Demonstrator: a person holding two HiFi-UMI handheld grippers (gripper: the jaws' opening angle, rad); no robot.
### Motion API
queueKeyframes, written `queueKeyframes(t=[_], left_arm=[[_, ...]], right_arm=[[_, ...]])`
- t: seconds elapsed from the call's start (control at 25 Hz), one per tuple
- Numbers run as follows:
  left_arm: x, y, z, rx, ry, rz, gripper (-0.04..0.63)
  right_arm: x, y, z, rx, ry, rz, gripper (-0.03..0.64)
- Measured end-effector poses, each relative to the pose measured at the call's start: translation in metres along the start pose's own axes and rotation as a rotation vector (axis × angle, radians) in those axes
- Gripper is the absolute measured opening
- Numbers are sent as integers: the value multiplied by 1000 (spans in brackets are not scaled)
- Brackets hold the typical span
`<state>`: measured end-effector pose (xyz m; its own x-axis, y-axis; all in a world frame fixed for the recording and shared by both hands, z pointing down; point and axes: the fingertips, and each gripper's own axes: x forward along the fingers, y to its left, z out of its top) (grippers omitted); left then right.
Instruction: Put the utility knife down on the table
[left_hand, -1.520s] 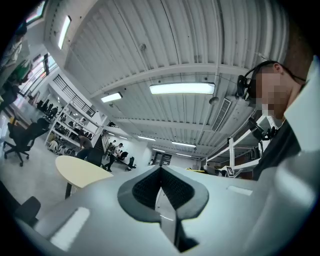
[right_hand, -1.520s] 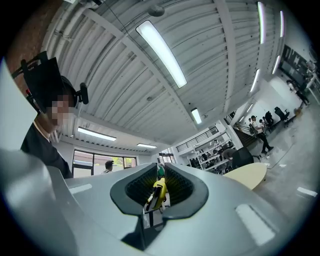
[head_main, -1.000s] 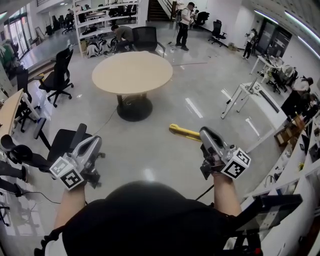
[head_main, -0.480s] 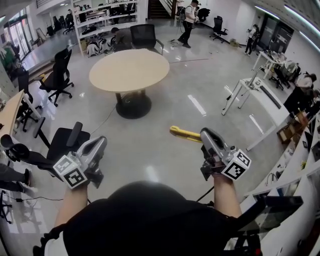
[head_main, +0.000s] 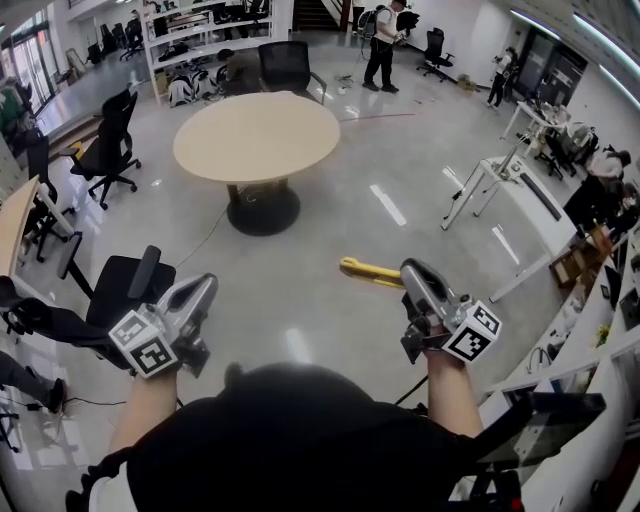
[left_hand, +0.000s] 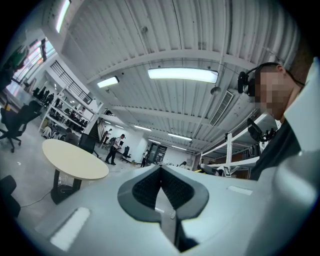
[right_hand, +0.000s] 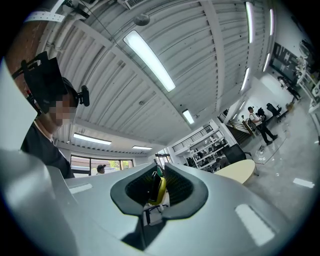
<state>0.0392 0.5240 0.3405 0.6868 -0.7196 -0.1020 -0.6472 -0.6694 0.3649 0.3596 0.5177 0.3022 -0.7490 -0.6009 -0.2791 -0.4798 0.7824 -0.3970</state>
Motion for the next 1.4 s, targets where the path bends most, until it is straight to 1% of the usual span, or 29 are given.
queueKeyframes(t=[0.12, 0.24, 0.32, 0.44, 0.56, 0.8, 1.12, 1.28, 1.4], left_arm=[[2, 41, 5, -12, -7, -25, 0], [5, 95, 18, -9, -3, -54, 0], [7, 128, 35, -20, -1, -73, 0], [5, 174, 64, 3, -4, -101, 0], [1, 224, 88, 9, -10, -107, 0], [-5, 300, 113, -1, -11, -110, 0], [10, 367, 118, -19, -12, -87, 0], [28, 382, 111, -13, -6, -48, 0], [53, 386, 105, -3, 1, -11, 0]], right_arm=[[35, -4, -11, -22, 15, -16, 61], [89, -8, -22, -44, 12, -36, 60], [127, -8, -26, -40, 7, -45, 60], [184, -5, -27, -63, 1, -38, 60], [238, -7, -31, -73, -23, -33, 60], [320, -18, -52, -72, -2, -36, 61], [375, -61, -66, -54, 14, -41, 60], [389, -95, -69, -29, 18, -5, 60], [392, -130, -63, -4, 23, 31, 60]])
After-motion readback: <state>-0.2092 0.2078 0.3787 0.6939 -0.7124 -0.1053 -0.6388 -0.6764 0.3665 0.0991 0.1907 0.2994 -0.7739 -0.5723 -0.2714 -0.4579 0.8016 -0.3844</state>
